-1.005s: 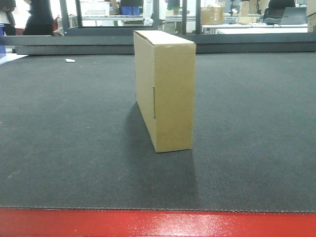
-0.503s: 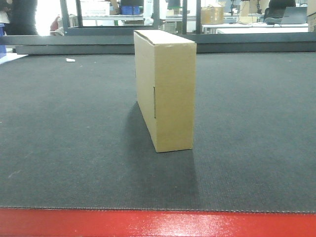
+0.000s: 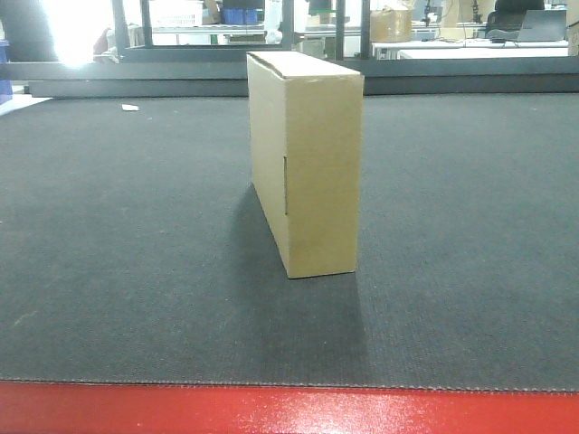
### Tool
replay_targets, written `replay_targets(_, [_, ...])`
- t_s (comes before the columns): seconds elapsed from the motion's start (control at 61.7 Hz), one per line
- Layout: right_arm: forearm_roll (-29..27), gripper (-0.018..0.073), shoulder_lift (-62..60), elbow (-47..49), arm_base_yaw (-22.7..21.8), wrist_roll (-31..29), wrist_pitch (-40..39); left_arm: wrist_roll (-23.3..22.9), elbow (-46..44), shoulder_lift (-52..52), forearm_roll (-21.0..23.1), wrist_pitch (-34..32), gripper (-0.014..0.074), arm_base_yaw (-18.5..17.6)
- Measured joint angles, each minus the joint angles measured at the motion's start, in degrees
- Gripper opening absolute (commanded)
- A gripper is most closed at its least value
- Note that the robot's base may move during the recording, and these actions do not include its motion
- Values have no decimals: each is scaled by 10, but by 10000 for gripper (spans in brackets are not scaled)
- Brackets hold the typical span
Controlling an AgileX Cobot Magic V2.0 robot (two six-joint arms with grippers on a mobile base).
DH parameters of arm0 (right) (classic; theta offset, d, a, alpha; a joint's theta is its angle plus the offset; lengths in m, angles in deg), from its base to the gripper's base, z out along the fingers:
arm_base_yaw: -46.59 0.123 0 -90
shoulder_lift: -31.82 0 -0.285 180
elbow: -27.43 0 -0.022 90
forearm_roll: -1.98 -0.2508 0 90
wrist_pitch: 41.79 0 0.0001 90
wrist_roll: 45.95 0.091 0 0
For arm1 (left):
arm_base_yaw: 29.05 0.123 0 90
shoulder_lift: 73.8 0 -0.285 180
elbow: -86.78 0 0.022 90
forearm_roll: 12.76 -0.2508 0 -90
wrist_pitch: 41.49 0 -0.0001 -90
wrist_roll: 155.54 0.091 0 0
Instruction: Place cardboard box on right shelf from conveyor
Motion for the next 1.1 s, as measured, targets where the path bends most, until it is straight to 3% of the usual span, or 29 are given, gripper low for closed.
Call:
replay_targets(0.049, [0,648,32,16,8,0,3,0,0,0,0,0,-116,0])
replay_targets(0.259, [8,624,185,137,80,0,62,0,0,0,0,0,-116,0])
replay_targets(0.486, [11,624,379,329,230,0,197,0,0,0,0,0,-116,0])
replay_targets(0.665, [11,624,526,481,307,24,309,0,0,0,0,0,-116,0])
replay_targets(0.811, [24,622,643,603,349,71,397,0,0,0,0,0,-116,0])
replay_targets(1.102, [91,623,804,779,383,163,525,0,0,0,0,0,-116,0])
